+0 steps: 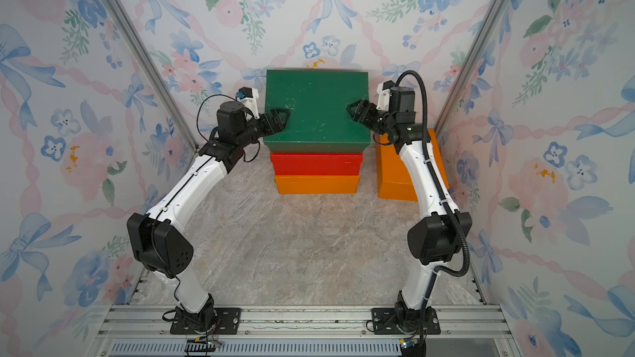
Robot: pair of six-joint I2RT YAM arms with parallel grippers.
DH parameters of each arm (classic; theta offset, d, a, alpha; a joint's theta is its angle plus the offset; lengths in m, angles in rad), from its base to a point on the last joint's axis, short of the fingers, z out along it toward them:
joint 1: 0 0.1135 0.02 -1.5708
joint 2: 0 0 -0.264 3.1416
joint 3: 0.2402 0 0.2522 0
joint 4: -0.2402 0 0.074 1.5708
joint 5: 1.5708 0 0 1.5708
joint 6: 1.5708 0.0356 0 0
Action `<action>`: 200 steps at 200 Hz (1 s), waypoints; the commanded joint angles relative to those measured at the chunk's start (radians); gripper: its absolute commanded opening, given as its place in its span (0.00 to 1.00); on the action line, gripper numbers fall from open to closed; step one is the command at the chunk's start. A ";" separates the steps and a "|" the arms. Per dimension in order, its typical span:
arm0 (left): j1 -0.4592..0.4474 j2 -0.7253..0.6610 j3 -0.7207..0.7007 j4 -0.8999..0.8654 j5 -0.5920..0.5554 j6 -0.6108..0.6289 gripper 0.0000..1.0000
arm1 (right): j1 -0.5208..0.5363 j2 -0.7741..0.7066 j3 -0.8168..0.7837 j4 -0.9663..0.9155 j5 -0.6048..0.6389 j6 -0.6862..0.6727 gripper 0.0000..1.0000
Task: Stack the shoeboxes
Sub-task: Place the shoebox at the shoebox.
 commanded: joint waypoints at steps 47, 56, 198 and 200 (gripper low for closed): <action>-0.028 -0.002 0.007 0.075 0.207 -0.015 0.92 | 0.040 0.014 -0.012 0.061 -0.193 0.040 0.84; -0.026 -0.007 0.001 0.075 0.206 -0.015 0.92 | 0.036 0.017 -0.013 0.063 -0.195 0.043 0.84; 0.003 -0.007 -0.026 0.076 0.208 -0.003 0.94 | 0.013 0.060 0.022 0.049 -0.192 0.049 0.84; 0.003 -0.006 -0.026 0.075 0.208 -0.003 0.94 | 0.013 0.061 0.022 0.049 -0.192 0.050 0.84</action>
